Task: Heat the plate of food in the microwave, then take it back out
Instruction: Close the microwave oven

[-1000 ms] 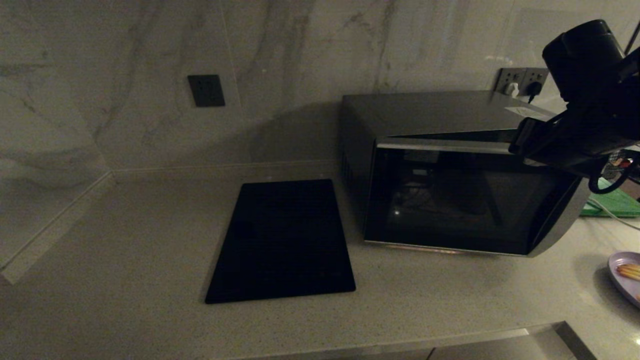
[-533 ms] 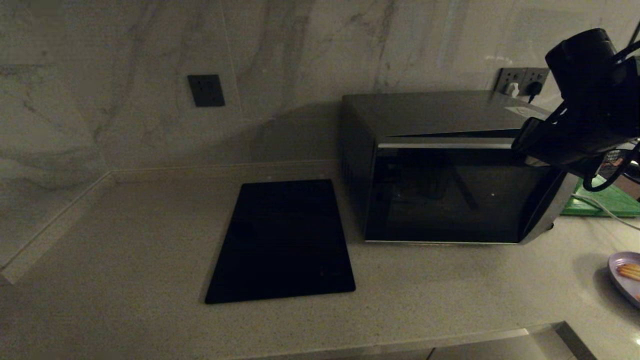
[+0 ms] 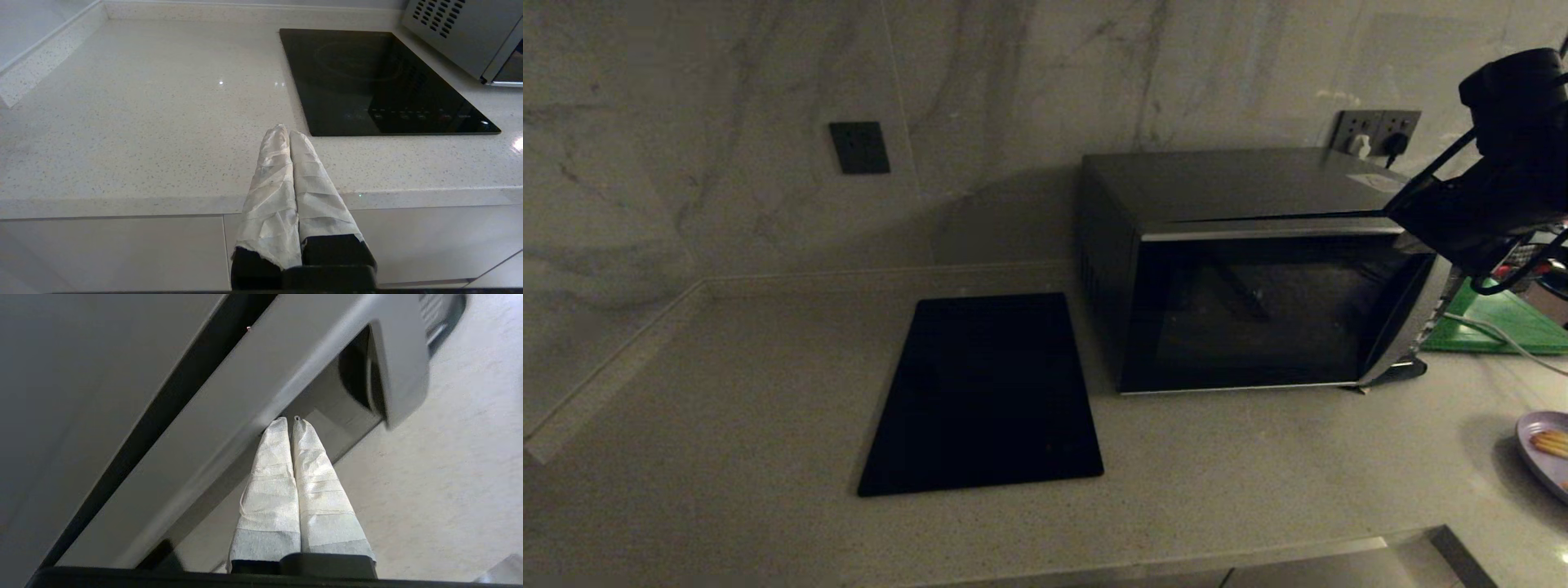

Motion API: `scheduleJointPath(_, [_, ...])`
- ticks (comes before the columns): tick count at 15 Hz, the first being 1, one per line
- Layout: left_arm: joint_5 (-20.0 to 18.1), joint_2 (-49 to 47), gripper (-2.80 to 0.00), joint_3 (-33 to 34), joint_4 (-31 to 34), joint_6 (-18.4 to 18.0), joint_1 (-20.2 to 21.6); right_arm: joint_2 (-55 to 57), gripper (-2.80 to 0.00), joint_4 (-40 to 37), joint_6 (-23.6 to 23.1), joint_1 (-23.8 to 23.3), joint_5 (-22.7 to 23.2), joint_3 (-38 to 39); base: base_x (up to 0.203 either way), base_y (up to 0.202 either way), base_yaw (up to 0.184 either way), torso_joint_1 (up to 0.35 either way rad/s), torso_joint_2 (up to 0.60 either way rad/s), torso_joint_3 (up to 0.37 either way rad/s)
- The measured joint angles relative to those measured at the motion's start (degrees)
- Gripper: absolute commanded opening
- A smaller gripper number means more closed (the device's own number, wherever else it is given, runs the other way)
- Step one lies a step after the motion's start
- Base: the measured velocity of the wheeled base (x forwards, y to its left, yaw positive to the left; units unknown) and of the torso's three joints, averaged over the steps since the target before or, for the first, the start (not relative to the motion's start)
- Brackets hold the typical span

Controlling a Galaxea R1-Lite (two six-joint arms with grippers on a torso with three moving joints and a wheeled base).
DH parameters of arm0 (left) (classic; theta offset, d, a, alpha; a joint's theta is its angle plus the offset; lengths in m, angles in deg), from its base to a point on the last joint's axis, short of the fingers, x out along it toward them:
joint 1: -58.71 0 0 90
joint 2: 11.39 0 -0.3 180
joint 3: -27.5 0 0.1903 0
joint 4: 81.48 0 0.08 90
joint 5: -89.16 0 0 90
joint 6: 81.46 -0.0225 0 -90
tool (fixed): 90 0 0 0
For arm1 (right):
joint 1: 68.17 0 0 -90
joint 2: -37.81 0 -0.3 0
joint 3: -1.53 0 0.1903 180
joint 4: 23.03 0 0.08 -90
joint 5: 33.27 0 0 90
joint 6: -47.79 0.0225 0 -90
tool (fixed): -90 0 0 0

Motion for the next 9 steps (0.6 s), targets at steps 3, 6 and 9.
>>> scheduleJointPath(3, [-0.01,0.00,-2.80,0.00,0.01,0.01,0.00,0.23,-2.80,2.38,1.81,-1.05,5.52,0.78,0.000,0.000,0.000,0.000,0.00,0.000])
scheduleJointPath(6, [0.00,0.00,-2.80,0.00,0.00,0.01,0.00,0.55,-2.80,4.53,2.15,-1.43,8.32,1.66,0.000,0.000,0.000,0.000,0.00,0.000])
scheduleJointPath(9, [0.00,0.00,-2.80,0.00,0.03,-0.01,0.00,0.76,-2.80,6.16,2.79,-1.87,11.13,2.05,0.000,0.000,0.000,0.000,0.00,0.000])
